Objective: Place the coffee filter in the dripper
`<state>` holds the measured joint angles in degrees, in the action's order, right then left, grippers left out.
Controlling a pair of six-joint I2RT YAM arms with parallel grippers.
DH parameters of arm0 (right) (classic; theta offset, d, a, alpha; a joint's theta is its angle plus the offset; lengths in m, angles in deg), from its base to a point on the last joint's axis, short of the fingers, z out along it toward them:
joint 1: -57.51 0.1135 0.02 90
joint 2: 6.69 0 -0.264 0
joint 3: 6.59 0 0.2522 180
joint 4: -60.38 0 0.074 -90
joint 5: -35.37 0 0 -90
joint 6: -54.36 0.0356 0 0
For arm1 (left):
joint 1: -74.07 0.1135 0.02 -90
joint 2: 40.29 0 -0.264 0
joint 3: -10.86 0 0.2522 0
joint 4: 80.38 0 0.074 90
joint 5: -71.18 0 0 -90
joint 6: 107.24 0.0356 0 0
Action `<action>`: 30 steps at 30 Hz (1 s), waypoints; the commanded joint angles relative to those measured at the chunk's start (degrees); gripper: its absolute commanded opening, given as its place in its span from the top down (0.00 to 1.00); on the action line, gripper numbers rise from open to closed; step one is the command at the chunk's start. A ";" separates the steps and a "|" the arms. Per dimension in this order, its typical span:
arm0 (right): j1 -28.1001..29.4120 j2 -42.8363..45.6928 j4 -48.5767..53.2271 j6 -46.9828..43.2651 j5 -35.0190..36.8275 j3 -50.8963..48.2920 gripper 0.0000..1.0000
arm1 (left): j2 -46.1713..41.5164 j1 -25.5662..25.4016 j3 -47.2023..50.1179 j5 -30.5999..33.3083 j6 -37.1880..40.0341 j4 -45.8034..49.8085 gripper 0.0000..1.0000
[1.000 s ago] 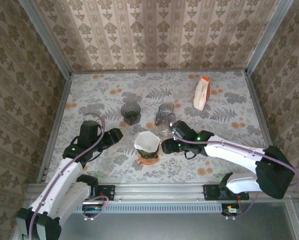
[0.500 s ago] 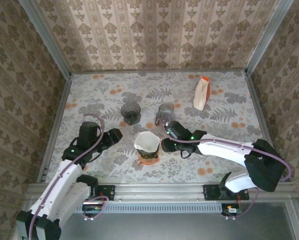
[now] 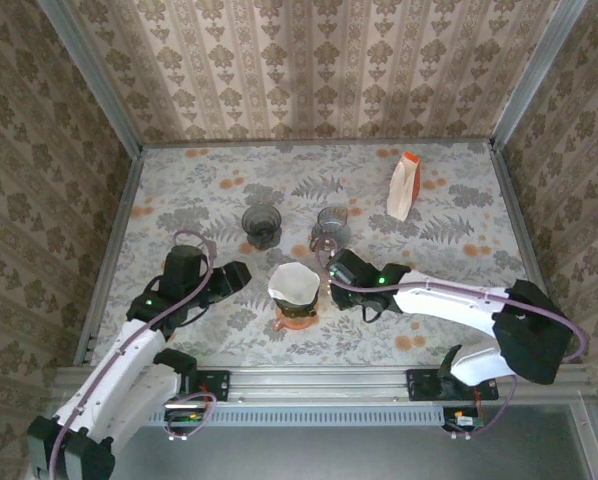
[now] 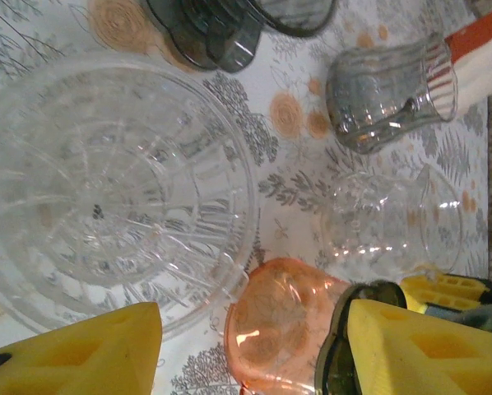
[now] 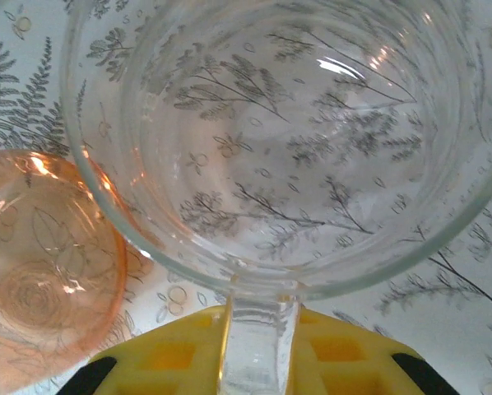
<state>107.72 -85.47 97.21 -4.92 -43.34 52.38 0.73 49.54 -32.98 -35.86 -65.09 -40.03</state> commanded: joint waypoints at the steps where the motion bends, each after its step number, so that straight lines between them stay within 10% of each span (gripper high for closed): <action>1: 0.63 5.31 5.31 3.10 3.99 -1.52 0.80 | -0.49 -2.81 1.15 0.76 -0.73 1.69 0.37; 19: 5.67 17.72 17.14 15.53 6.14 -9.81 0.78 | -5.10 -9.12 3.87 1.74 -2.66 9.49 0.43; 30: 6.30 19.86 16.46 16.73 6.28 -10.19 0.54 | -5.51 -14.33 5.39 2.53 -4.70 10.49 0.45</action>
<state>113.71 -66.65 112.12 10.64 -38.51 42.24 -4.04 36.03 -28.00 -34.37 -68.48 -30.79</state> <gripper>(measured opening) 0.438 0.553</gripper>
